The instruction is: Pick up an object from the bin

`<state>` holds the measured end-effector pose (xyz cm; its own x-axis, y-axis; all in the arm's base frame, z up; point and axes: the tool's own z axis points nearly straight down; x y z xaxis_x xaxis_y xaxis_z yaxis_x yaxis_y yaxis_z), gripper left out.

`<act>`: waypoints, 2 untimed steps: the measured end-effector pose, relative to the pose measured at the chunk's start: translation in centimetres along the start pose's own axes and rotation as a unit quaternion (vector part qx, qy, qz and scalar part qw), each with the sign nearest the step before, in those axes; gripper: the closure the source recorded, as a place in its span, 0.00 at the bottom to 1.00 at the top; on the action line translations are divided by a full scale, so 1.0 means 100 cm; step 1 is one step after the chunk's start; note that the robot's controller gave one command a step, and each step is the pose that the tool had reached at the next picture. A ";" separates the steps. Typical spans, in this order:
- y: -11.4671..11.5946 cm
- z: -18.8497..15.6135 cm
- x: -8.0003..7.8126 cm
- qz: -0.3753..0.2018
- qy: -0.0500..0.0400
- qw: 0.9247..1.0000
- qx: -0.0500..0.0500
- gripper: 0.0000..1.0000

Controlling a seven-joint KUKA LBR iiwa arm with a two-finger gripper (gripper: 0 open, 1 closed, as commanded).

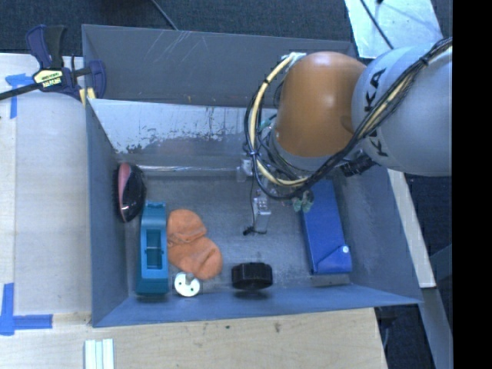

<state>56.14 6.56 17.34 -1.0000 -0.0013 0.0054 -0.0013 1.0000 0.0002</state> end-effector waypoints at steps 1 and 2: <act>0.000 -0.005 -0.002 0.001 -0.004 1.000 0.000 0.00; 0.026 0.049 -0.011 -0.011 -0.008 1.000 0.000 0.00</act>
Offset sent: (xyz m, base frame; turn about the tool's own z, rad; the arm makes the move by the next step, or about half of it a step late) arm 0.0120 0.0458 -0.0918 -0.0387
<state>57.17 9.16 12.47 -0.9997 -0.0225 -0.0098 -0.0225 0.9997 0.0007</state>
